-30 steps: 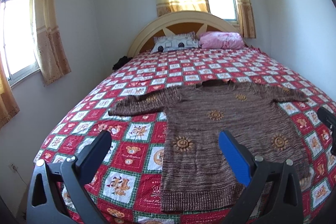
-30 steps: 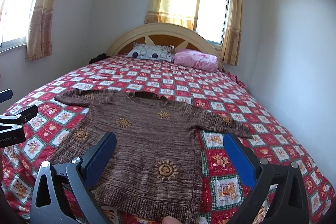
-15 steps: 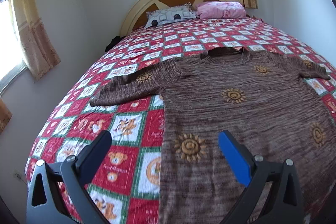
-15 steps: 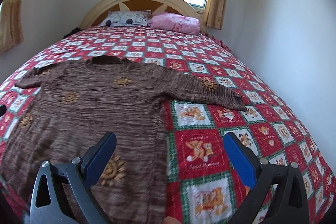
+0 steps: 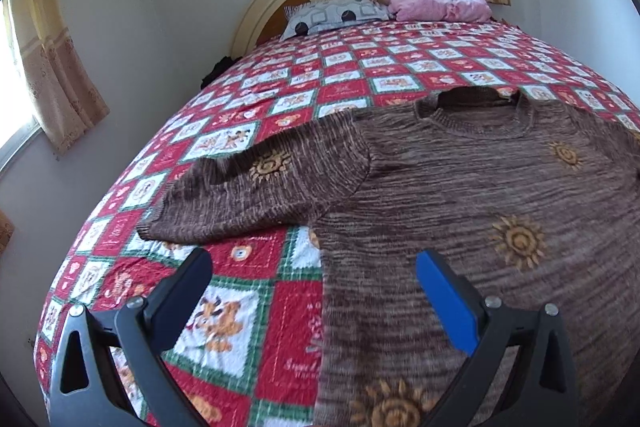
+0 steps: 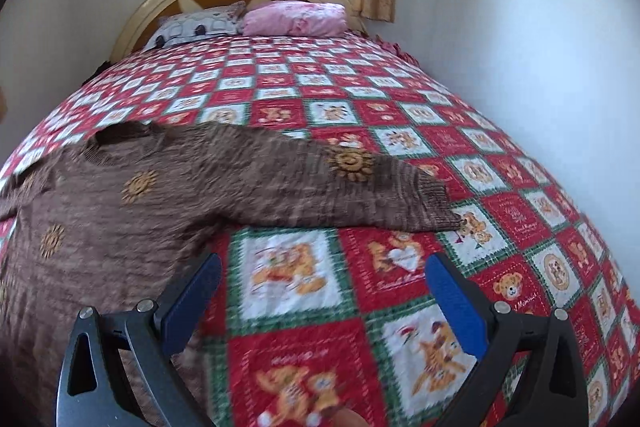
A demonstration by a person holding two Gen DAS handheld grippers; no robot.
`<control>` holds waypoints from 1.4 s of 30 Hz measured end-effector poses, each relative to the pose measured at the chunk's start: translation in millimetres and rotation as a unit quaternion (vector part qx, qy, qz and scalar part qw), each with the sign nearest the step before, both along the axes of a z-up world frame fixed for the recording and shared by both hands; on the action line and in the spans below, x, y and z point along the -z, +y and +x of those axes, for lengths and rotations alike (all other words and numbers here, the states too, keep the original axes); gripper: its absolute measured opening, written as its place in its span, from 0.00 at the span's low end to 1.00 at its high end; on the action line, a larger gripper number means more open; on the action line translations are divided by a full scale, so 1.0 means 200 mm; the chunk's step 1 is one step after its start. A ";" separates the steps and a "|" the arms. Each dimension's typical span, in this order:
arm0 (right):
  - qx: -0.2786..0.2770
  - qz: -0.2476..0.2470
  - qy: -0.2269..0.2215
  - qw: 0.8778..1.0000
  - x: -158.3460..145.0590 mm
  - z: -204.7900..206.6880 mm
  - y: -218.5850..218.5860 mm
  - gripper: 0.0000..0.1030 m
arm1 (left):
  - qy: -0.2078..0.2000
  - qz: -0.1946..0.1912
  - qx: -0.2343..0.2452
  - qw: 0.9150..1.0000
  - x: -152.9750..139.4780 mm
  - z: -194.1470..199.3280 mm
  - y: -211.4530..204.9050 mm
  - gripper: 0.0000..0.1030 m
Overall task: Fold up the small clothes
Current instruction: 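Lower the right tool toward the sweater sleeve cuff, then grasp the sleeve cuff with the right gripper and lift it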
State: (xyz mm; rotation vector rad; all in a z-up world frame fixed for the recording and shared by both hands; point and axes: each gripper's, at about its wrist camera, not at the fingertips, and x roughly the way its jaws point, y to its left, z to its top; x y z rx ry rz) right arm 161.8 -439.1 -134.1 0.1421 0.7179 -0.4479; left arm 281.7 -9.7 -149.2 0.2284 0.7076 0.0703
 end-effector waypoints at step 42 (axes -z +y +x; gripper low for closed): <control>-0.088 0.022 -0.014 0.996 -0.18 0.72 0.16 0.14 | 0.110 -0.123 -0.035 0.986 0.28 0.27 0.14 1.00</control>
